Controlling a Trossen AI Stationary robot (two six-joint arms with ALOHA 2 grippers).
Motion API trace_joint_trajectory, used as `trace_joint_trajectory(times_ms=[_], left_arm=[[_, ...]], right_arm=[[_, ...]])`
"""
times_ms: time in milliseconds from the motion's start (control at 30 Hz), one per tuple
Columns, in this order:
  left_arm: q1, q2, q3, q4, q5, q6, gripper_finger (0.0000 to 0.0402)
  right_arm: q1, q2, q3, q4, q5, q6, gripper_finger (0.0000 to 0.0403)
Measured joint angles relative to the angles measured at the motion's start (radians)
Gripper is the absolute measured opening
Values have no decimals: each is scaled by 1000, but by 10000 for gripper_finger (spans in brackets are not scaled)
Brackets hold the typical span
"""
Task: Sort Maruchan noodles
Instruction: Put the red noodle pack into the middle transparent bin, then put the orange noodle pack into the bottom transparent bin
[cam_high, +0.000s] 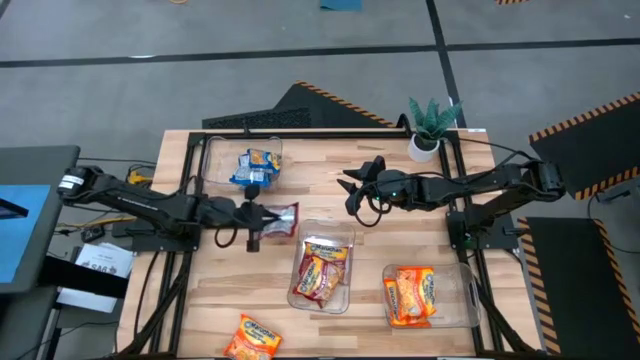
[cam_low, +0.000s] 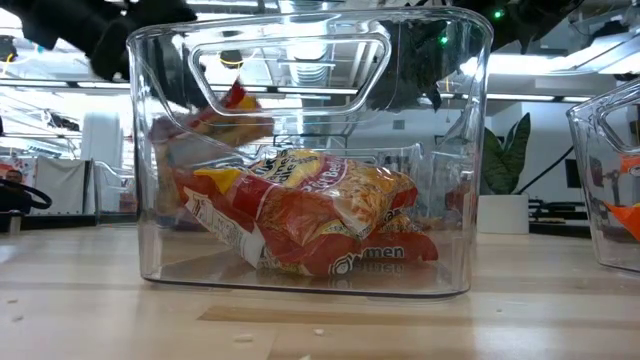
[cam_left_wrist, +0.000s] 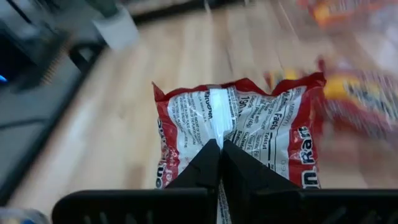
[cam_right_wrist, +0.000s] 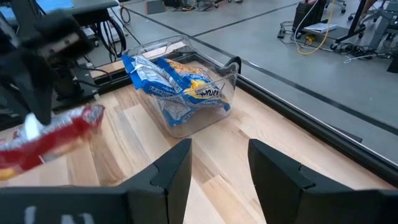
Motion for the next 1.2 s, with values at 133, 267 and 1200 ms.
trace_joint_trajectory(times_ms=[133,267,1200], left_arm=[[-8,12,1,85,-23,54,0],[-9,42,1,219,10,84,0],[-60,622,462,233,237,208,117]], right_arm=[[0,0,0,1,0,0,182],[0,0,0,2,0,0,182],[1,0,0,-2,0,-1,182]])
